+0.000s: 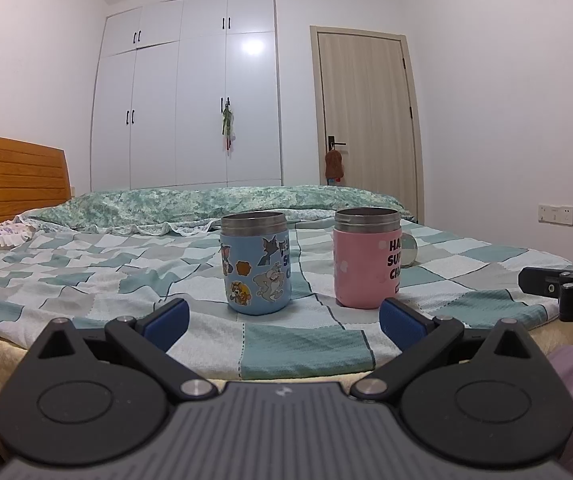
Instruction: Flip cup upright
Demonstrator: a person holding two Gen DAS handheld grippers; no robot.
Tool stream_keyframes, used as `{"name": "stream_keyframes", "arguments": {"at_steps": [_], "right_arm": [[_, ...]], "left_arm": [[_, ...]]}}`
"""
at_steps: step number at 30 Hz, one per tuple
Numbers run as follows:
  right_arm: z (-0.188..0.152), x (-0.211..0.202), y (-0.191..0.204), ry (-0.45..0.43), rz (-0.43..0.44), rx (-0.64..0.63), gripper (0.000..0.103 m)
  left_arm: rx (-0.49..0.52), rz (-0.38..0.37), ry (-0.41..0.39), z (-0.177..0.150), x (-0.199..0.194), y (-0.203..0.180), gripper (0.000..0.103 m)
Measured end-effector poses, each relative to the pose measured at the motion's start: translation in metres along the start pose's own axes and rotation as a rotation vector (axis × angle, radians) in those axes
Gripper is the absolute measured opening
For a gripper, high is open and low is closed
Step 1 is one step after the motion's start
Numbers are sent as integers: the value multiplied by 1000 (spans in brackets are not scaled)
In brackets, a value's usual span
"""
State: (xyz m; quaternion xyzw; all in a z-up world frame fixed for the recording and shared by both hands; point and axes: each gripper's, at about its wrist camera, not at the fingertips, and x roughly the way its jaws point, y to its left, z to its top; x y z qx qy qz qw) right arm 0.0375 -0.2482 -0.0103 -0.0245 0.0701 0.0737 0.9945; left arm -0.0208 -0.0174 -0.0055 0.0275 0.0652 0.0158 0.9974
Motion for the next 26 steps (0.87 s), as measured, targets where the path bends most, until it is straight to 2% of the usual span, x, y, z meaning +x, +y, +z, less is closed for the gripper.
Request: {"name": "stream_keyframes", "arguments": {"at_steps": [26], "right_arm": [[0,-1,0,-1,1,3,103]], "left_arm": [[-3,-1,-15,0,-3,1,103]]}}
